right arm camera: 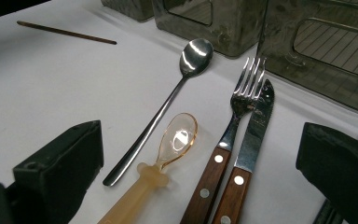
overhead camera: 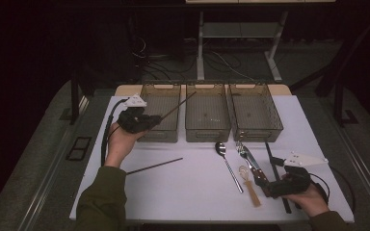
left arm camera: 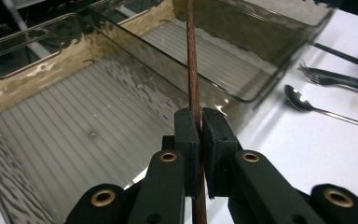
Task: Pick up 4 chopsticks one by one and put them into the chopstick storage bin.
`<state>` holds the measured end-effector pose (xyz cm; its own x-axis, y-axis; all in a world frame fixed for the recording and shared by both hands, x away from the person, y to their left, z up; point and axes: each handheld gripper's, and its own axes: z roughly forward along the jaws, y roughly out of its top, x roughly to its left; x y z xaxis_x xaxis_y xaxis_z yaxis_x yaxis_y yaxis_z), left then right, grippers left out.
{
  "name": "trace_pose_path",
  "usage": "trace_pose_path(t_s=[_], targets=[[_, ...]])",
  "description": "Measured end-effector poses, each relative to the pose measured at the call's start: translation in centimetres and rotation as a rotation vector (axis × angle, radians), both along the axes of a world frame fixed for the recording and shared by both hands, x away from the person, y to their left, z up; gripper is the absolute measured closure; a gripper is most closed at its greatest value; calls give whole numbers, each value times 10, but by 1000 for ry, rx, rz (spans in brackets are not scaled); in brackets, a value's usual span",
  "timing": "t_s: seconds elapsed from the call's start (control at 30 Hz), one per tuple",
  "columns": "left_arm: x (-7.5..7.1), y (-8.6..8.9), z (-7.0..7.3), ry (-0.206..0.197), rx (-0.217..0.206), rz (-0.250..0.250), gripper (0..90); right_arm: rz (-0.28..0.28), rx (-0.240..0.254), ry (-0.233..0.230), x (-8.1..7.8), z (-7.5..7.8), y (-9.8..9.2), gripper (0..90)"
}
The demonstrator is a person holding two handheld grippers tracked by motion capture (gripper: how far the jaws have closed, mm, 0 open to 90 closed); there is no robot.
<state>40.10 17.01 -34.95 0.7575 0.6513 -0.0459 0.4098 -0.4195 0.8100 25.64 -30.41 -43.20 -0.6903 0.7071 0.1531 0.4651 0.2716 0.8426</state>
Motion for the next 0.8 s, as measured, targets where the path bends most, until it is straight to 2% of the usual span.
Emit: trace_pose_path(t_s=[0.1,0.13,0.33,0.67,0.8], targets=[[8,1,-1,4,10,19,851,1,1,-4,0,0,0,8],[11,1,-2,5,-2,28,851,1,1,-4,0,0,-1,8],[25,3,-5,17,28,72,851,2,3,-1,-1,0,-1,8],[49,8,-14,50,11,166,851,2,5,3,-1,1,-1,8],[57,8,-20,62,45,189,851,4,6,4,-1,1,-1,8]])
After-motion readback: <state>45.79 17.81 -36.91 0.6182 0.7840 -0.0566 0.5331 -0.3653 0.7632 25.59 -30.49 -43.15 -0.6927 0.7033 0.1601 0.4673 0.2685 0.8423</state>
